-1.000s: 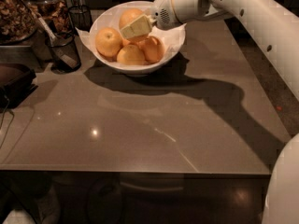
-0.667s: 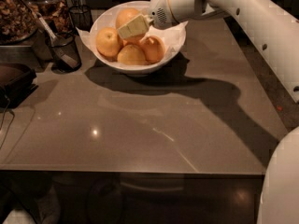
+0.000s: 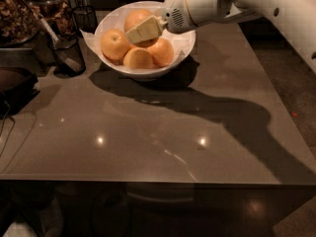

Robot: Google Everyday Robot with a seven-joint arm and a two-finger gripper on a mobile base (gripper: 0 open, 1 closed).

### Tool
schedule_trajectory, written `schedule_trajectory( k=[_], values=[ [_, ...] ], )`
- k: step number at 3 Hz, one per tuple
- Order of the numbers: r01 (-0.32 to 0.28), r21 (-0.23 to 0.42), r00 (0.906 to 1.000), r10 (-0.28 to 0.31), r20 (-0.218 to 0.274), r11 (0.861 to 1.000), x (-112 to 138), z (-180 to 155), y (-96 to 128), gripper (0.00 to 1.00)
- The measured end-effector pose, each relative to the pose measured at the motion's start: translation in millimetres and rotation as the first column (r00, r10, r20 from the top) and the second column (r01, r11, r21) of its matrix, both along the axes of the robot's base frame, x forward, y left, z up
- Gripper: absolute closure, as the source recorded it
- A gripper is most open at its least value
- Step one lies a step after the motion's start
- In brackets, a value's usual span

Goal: Pick orange from white bowl

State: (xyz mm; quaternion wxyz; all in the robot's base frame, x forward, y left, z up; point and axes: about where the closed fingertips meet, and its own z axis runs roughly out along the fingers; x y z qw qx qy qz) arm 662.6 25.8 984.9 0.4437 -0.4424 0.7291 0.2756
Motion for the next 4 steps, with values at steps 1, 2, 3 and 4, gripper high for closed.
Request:
schedule_trajectory(
  k=[1, 2, 3, 4],
  values=[
    [-0.001, -0.003, 1.0, 0.0, -0.002, 1.0, -2, -1, 0, 1.0],
    [0.023, -0.025, 0.9997, -0.023, 0.002, 0.999, -12, 0, 0, 1.0],
    [0.082, -0.009, 0.9966, -0.082, 0.01, 0.997, -40, 10, -7, 1.0],
    [0.16, 0.008, 0.9869, -0.16, 0.018, 0.987, -70, 17, -19, 1.0]
  ],
)
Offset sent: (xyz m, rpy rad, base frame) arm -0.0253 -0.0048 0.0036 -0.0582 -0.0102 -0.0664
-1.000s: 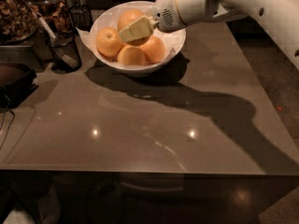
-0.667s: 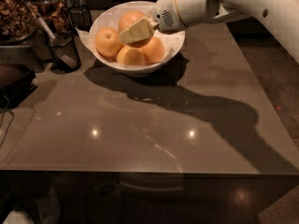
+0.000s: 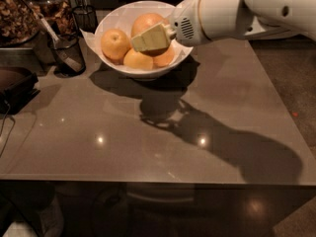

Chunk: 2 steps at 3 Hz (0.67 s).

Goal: Pick orange from white bowl

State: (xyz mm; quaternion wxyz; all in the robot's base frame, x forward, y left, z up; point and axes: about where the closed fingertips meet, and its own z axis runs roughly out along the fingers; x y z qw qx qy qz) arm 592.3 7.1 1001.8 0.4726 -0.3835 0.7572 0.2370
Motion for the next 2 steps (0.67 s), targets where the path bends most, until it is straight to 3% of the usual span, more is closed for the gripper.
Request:
schedule_trajectory(
  k=[1, 2],
  values=[
    [0.081, 0.007, 0.9966, -0.081, 0.011, 0.997, -26, 5, -12, 1.0],
    [0.169, 0.015, 0.9856, -0.169, 0.004, 0.985, -61, 7, -24, 1.0]
  ],
)
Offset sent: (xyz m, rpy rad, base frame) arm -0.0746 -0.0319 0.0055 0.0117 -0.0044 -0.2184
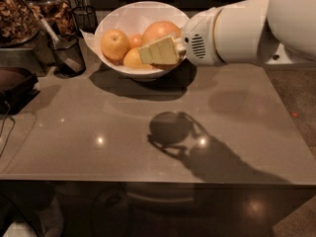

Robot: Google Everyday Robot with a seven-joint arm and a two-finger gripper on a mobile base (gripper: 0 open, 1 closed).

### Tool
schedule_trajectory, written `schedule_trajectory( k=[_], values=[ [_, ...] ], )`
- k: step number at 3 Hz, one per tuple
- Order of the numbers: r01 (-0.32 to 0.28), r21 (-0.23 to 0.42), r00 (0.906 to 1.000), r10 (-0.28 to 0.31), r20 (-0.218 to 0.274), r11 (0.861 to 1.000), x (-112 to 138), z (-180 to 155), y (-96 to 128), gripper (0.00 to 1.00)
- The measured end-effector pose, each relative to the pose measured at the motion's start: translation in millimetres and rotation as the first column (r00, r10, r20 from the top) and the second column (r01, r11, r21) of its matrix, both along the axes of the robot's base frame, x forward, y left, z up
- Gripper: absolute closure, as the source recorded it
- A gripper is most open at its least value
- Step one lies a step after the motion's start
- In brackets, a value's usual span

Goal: Pick orange from white bowl

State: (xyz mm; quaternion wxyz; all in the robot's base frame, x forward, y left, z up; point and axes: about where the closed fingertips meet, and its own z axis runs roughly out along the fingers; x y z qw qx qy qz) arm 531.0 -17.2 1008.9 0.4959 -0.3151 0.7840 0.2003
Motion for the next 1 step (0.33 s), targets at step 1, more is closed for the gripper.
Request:
schedule_trajectory(
  k=[1],
  values=[
    [0.0, 0.0, 1.0, 0.0, 0.0, 1.0, 0.0, 0.0, 0.0, 1.0]
  ],
)
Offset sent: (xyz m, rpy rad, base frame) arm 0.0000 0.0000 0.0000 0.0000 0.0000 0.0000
